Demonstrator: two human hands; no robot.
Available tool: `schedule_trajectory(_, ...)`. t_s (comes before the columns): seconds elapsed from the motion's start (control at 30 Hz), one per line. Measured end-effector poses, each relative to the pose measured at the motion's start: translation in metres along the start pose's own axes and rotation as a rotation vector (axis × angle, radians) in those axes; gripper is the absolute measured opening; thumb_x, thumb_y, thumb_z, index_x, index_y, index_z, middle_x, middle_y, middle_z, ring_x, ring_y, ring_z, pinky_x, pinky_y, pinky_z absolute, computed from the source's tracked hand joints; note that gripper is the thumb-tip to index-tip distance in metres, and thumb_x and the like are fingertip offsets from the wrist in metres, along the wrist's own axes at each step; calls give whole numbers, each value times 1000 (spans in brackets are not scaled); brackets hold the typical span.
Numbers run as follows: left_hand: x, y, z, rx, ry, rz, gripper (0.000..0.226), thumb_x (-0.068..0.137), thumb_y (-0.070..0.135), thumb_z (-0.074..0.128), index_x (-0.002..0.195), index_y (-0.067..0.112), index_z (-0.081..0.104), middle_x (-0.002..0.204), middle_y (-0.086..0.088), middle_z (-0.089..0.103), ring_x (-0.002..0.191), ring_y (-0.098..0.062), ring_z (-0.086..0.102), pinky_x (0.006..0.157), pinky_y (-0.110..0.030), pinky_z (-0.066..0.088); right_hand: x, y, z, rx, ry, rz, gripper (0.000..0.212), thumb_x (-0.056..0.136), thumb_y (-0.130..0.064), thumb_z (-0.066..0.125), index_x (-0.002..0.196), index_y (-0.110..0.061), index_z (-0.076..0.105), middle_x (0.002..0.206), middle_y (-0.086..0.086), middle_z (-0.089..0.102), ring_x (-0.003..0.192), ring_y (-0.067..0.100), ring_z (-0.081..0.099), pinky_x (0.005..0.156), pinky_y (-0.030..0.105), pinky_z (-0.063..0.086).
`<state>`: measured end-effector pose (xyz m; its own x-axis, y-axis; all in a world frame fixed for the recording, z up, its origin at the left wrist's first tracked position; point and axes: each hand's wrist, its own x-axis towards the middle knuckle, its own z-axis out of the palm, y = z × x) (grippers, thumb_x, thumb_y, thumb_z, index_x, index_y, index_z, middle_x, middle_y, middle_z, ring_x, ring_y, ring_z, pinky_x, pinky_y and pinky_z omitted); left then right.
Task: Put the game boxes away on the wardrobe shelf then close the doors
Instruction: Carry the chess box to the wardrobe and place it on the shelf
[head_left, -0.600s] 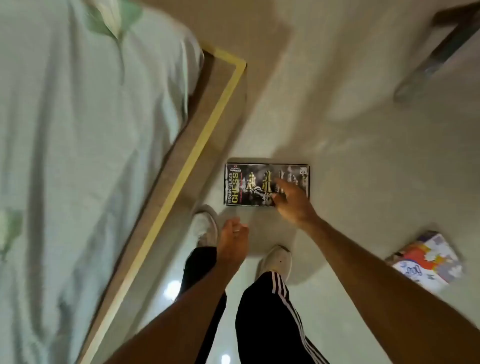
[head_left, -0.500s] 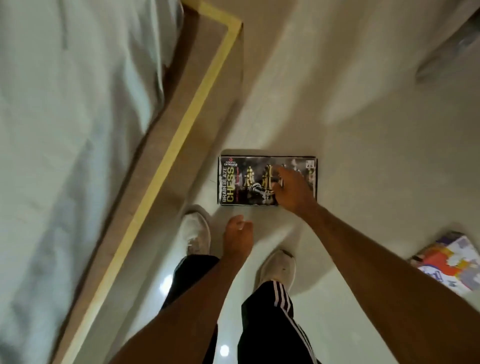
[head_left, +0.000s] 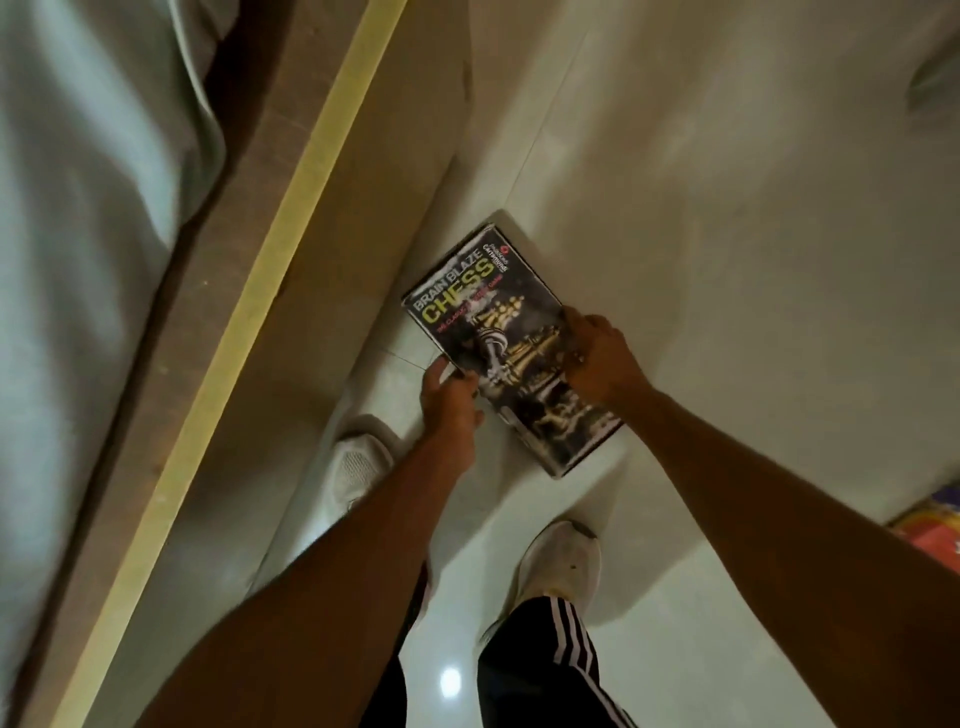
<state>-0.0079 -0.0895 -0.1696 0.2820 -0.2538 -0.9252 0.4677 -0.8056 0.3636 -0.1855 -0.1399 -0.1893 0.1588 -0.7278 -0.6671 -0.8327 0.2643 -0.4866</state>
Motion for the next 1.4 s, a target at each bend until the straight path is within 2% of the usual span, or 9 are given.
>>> schedule_trajectory(0.1, 2, 13, -1, 35, 41, 58, 39, 86, 1, 59, 117, 24, 61, 100, -4, 69, 87, -20, 65, 71, -37, 49, -7, -2, -4, 183, -22, 31, 41, 92, -13, 52, 133, -19, 47, 117, 7, 62, 107, 28, 61, 94, 39, 50)
schedule_trajectory(0.2, -11, 27, -1, 46, -8, 158, 32, 83, 9, 67, 112, 23, 66, 101, -7, 74, 88, -23, 70, 64, -30, 53, -23, -9, -9, 327, -51, 82, 36, 94, -25, 58, 128, -17, 56, 116, 5, 65, 107, 23, 61, 88, 31, 47)
schedule_trajectory(0.37, -44, 55, 20, 186, -276, 204, 25, 94, 21, 49, 108, 25, 70, 107, 1, 74, 98, -23, 71, 86, -42, 53, -54, -32, -33, 545, 46, 83, 43, 75, -47, 76, 113, -34, 62, 98, -13, 67, 93, 10, 66, 83, 24, 52)
schedule_trajectory(0.5, -56, 60, 50, 403, -543, 181, 34, 99, 29, 38, 119, 27, 65, 118, 5, 71, 108, -17, 66, 95, -38, 45, -63, -20, -63, 361, 203, 133, 55, 64, -46, 83, 111, -29, 62, 96, -14, 66, 88, 10, 66, 80, 26, 53)
schedule_trajectory(0.7, -38, 38, 87, 524, -314, 140, 29, 94, 9, 49, 120, 15, 60, 95, -5, 60, 76, -14, 52, 60, -23, 39, -57, 33, -97, 318, 476, 213, 39, 81, -16, 72, 118, -16, 59, 107, 6, 70, 92, 21, 65, 83, 31, 51)
schedule_trajectory(0.83, -9, 13, 112, 685, -278, 160, 51, 90, 9, 59, 139, 8, 45, 129, -15, 57, 113, -30, 58, 89, -35, 49, -43, 66, -79, 311, 492, 233, 27, 88, -11, 63, 114, -11, 66, 103, 10, 70, 88, 19, 61, 78, 24, 41)
schedule_trajectory(1.03, 1, 9, 119, 663, -357, 171, 34, 87, 3, 57, 120, 9, 59, 118, -11, 66, 98, -24, 61, 68, -27, 46, -34, 79, -44, 411, 490, 337, 29, 86, -12, 64, 115, -13, 68, 105, 12, 72, 92, 21, 64, 89, 32, 51)
schedule_trajectory(1.2, -43, 46, 87, 661, -384, 154, 32, 88, 0, 50, 101, 28, 60, 107, -1, 65, 88, -14, 59, 71, -32, 48, -66, 42, -62, 401, 439, 333, 28, 84, -14, 67, 111, -14, 71, 103, 10, 73, 92, 27, 67, 84, 30, 50)
schedule_trajectory(1.4, -153, 126, 44, 650, -417, 228, 58, 86, -8, 53, 137, 18, 47, 128, -8, 58, 105, -21, 61, 65, -25, 48, -139, -42, -122, 496, 347, 376, 29, 82, -20, 71, 110, -13, 70, 104, 10, 73, 92, 28, 68, 86, 45, 56)
